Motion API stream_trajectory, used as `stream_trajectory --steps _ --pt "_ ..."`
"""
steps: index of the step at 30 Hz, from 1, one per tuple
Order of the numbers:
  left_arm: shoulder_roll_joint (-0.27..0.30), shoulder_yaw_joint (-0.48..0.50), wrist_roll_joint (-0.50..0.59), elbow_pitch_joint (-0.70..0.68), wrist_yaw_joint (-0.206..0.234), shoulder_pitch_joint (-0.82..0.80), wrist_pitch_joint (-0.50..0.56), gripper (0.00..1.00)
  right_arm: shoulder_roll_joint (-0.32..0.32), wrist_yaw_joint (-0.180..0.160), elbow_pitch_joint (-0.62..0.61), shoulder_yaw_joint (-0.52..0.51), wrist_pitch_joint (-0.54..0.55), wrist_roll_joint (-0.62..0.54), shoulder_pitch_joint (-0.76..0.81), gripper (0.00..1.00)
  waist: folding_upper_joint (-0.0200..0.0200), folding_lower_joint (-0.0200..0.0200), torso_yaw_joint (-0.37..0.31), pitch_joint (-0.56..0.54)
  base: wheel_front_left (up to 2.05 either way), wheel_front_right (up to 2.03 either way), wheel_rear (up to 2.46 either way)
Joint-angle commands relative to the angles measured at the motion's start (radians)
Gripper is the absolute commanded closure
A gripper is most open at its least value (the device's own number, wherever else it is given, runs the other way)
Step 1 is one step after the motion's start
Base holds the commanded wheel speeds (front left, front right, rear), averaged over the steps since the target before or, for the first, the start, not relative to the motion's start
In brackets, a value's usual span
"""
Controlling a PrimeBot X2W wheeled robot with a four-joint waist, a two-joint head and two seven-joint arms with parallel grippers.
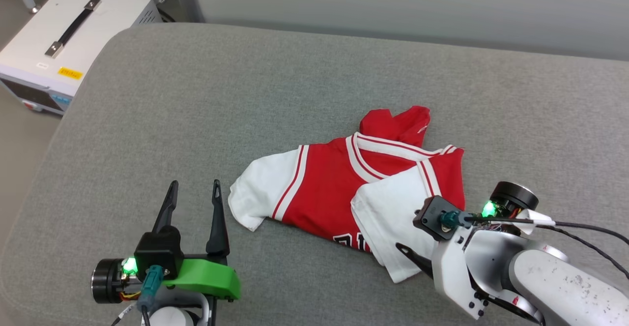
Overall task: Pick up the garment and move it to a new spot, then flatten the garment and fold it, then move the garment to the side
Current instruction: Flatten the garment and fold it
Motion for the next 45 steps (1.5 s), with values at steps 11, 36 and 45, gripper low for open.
stream_trajectory --steps 11,36,45 --pt "-0.086 0.052 0.06 0.009 -0.074 -0.042 -0.006 0.0 -0.014 -0.001 0.135 0.173 0.109 0.05 -0.122 0.0 0.0 0.0001 0.071 0.129 0.0 0.0 0.0" --pt "-0.118 0.124 0.108 0.033 -0.117 0.02 -0.006 0.0 0.039 -0.001 0.185 -0.043 -0.323 0.265 0.023 1.0 0.0 0.0001 -0.049 0.005 0.0 0.0 0.0" --pt "-0.12 0.129 0.111 0.035 -0.124 0.05 -0.006 0.0 0.087 -0.001 0.18 -0.335 -0.495 0.406 0.209 1.0 0.0 0.0001 -0.093 -0.012 0.0 0.0 0.0"
